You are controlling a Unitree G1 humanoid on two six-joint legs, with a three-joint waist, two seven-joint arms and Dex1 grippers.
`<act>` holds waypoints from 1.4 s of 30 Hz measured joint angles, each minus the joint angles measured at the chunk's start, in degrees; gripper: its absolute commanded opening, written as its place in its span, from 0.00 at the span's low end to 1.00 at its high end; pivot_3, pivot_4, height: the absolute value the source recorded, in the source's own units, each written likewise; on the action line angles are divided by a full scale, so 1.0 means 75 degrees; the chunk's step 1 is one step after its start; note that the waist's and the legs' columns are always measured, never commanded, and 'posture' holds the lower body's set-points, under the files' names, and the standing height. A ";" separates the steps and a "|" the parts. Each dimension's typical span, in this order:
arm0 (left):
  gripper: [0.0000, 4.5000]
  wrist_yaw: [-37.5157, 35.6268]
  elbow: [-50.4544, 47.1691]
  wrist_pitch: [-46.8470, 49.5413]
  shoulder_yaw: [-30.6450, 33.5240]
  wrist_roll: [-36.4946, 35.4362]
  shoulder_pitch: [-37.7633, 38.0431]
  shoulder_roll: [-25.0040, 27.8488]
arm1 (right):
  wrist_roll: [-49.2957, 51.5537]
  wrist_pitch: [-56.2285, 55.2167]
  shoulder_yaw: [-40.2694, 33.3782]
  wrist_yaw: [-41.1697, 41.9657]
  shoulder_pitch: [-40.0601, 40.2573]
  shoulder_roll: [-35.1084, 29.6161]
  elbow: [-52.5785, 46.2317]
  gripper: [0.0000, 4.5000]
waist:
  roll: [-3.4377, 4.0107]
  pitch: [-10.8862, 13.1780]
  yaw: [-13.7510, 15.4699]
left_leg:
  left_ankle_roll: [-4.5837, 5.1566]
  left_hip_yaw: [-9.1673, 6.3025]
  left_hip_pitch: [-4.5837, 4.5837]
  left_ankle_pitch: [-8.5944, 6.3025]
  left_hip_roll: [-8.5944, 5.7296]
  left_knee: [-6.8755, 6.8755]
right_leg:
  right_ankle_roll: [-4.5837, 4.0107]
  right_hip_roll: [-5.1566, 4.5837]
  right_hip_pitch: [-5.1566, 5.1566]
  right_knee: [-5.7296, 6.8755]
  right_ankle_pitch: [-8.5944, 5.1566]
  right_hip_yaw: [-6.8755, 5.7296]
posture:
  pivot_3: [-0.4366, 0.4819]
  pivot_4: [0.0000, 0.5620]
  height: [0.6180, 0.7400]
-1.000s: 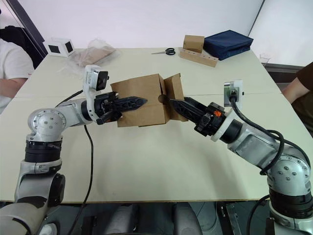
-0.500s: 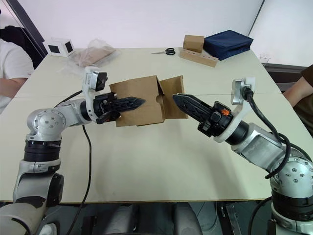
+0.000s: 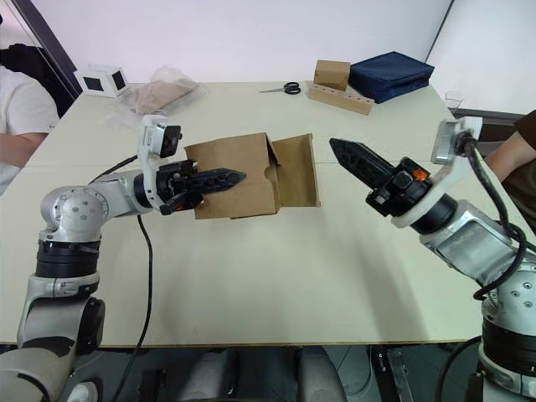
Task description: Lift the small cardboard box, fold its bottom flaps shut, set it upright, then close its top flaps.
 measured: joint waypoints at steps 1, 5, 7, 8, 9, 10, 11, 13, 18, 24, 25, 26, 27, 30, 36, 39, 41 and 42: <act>0.00 0.0012 -0.0031 0.0015 0.0002 -0.0047 -0.0001 -0.0007 | -0.0140 0.0016 0.0031 0.0072 0.0039 0.0006 0.0042 0.41 | 0.0000 0.0000 -0.0001 | 0.0000 0.0000 0.0000 0.0000 0.0000 -0.0001 | 0.0000 0.0000 0.0000 -0.0001 0.0000 0.0000 | 0.48 0.27 1.00; 0.00 0.0083 -0.0055 0.0067 0.0005 -0.0164 -0.0007 -0.0050 | -0.0736 0.0194 0.0617 0.0365 0.0346 0.0267 0.0218 0.41 | 0.0002 0.0001 -0.0004 | 0.0000 0.0001 0.0000 0.0000 0.0000 -0.0001 | 0.0000 0.0001 -0.0002 0.0000 0.0000 0.0001 | 0.48 0.27 1.00; 0.00 0.0116 -0.0103 0.0120 0.0004 -0.0194 -0.0008 -0.0103 | -0.0801 0.0209 0.0722 0.0432 0.0335 0.0350 0.0225 0.41 | 0.0003 0.0002 -0.0004 | 0.0000 0.0001 0.0000 0.0000 0.0000 -0.0001 | 0.0000 0.0000 -0.0002 0.0000 0.0000 0.0002 | 0.48 0.27 1.00; 0.00 0.0153 -0.0126 0.0138 0.0004 -0.0207 -0.0009 -0.0109 | -0.0805 0.0209 0.0733 0.0448 0.0299 0.0363 0.0225 0.41 | 0.0003 0.0002 -0.0004 | 0.0000 0.0000 0.0000 0.0000 0.0000 -0.0001 | 0.0000 0.0000 -0.0002 0.0000 0.0000 0.0002 | 0.48 0.27 1.00; 0.00 0.0183 -0.0129 0.0140 0.0004 -0.0210 -0.0009 -0.0109 | -0.0805 0.0207 0.0732 0.0456 0.0285 0.0370 0.0225 0.41 | 0.0003 0.0002 -0.0003 | 0.0000 0.0001 0.0000 0.0000 0.0000 -0.0001 | 0.0000 0.0000 -0.0002 0.0000 0.0000 0.0002 | 0.48 0.27 1.00; 0.00 0.0218 -0.0130 0.0145 0.0004 -0.0213 -0.0009 -0.0112 | -0.0803 0.0208 0.0733 0.0471 0.0284 0.0383 0.0224 0.41 | 0.0003 0.0002 -0.0004 | 0.0000 0.0000 0.0000 0.0000 0.0000 -0.0001 | 0.0000 0.0000 -0.0002 0.0000 0.0000 0.0002 | 0.48 0.27 1.00; 0.00 0.0233 -0.0130 0.0146 0.0004 -0.0213 -0.0010 -0.0115 | -0.0802 0.0209 0.0736 0.0486 0.0284 0.0391 0.0219 0.41 | 0.0003 0.0002 -0.0004 | 0.0000 0.0001 0.0000 0.0000 0.0000 -0.0001 | 0.0000 0.0000 -0.0002 0.0000 0.0000 0.0002 | 0.48 0.27 1.00; 0.00 0.0258 -0.0133 0.0148 0.0005 -0.0220 -0.0010 -0.0128 | -0.0799 0.0220 0.0745 0.0512 0.0285 0.0400 0.0148 0.41 | 0.0003 0.0002 -0.0003 | 0.0000 0.0001 0.0000 0.0000 0.0000 -0.0001 | 0.0000 0.0000 -0.0002 0.0000 0.0000 0.0002 | 0.48 0.27 1.00; 0.00 0.0333 -0.0140 0.0165 0.0004 -0.0297 -0.0014 -0.0223 | -0.0801 0.0223 0.0828 0.0514 0.0285 0.0517 0.0029 0.41 | 0.0003 0.0002 -0.0003 | 0.0000 0.0001 0.0000 0.0000 0.0000 -0.0001 | 0.0000 0.0000 -0.0002 0.0000 0.0000 0.0002 | 0.48 0.27 1.00; 0.00 0.0440 -0.0138 0.0176 0.0006 -0.0363 -0.0089 -0.0262 | -0.0870 0.0223 0.0843 0.0493 0.0282 0.0603 0.0028 0.41 | 0.0003 0.0002 -0.0003 | 0.0000 0.0001 0.0000 0.0000 0.0000 -0.0001 | 0.0000 0.0000 -0.0002 0.0000 0.0000 0.0002 | 0.48 0.27 1.00; 0.00 0.0471 -0.0139 0.0177 0.0006 -0.0381 -0.0093 -0.0279 | -0.0893 0.0223 0.0854 0.0462 0.0270 0.0625 0.0028 0.41 | 0.0003 0.0002 -0.0003 | 0.0000 0.0001 0.0000 0.0000 0.0000 -0.0001 | 0.0000 0.0000 -0.0002 0.0000 0.0000 0.0002 | 0.48 0.27 1.00; 0.00 0.0512 -0.0139 0.0177 0.0006 -0.0381 -0.0096 -0.0297 | -0.0933 0.0222 0.0874 0.0423 0.0244 0.0634 0.0026 0.41 | 0.0003 0.0002 -0.0004 | 0.0000 0.0001 0.0000 0.0000 0.0000 -0.0001 | 0.0000 0.0000 -0.0002 0.0000 0.0000 0.0002 | 0.48 0.27 1.00; 0.00 0.0562 -0.0139 0.0177 0.0006 -0.0380 -0.0099 -0.0330 | -0.0945 0.0218 0.0879 0.0389 0.0232 0.0639 0.0013 0.41 | 0.0003 0.0002 -0.0003 | 0.0000 0.0001 0.0000 0.0000 0.0000 -0.0001 | 0.0000 0.0000 -0.0002 0.0000 0.0000 0.0002 | 0.48 0.27 1.00; 0.00 0.0709 -0.0138 0.0177 0.0010 -0.0382 -0.0101 -0.0447 | -0.0953 0.0185 0.0887 0.0257 0.0180 0.0654 -0.0133 0.41 | 0.0003 0.0002 -0.0003 | 0.0000 0.0000 0.0000 0.0000 0.0000 -0.0001 | 0.0000 0.0000 -0.0002 0.0000 0.0000 0.0002 | 0.48 0.27 1.00; 0.00 0.0960 -0.0130 0.0084 0.0011 -0.0308 -0.0101 -0.0573 | -0.0868 0.0043 0.0887 -0.0169 0.0189 0.0715 -0.0546 0.41 | 0.0003 0.0002 -0.0002 | 0.0000 0.0000 0.0000 0.0000 0.0000 -0.0001 | 0.0000 0.0000 -0.0002 0.0000 0.0000 0.0002 | 0.48 0.27 1.00; 0.00 0.1024 -0.0096 -0.0022 0.0000 -0.0180 -0.0101 -0.0605 | -0.0648 -0.0007 0.0887 -0.0351 0.0189 0.0715 -0.0817 0.41 | 0.0003 0.0002 -0.0002 | 0.0000 0.0000 0.0000 0.0000 0.0000 -0.0001 | 0.0000 0.0000 -0.0002 0.0000 0.0000 0.0002 | 0.48 0.27 1.00; 0.00 0.1023 -0.0095 -0.0027 -0.0001 -0.0178 -0.0101 -0.0618 | -0.0611 -0.0028 0.0887 -0.0445 0.0189 0.0715 -0.0903 0.41 | 0.0003 0.0002 -0.0002 | 0.0000 0.0000 0.0000 0.0000 0.0000 -0.0001 | 0.0000 0.0000 -0.0002 0.0000 0.0000 0.0002 | 0.48 0.27 1.00; 0.00 0.1023 -0.0095 -0.0029 -0.0001 -0.0178 -0.0101 -0.0627 | -0.0599 -0.0047 0.0887 -0.0479 0.0189 0.0715 -0.0918 0.41 | 0.0003 0.0002 -0.0003 | 0.0000 0.0000 0.0000 0.0000 0.0000 -0.0001 | 0.0000 0.0000 -0.0002 0.0000 0.0000 0.0002 | 0.48 0.27 1.00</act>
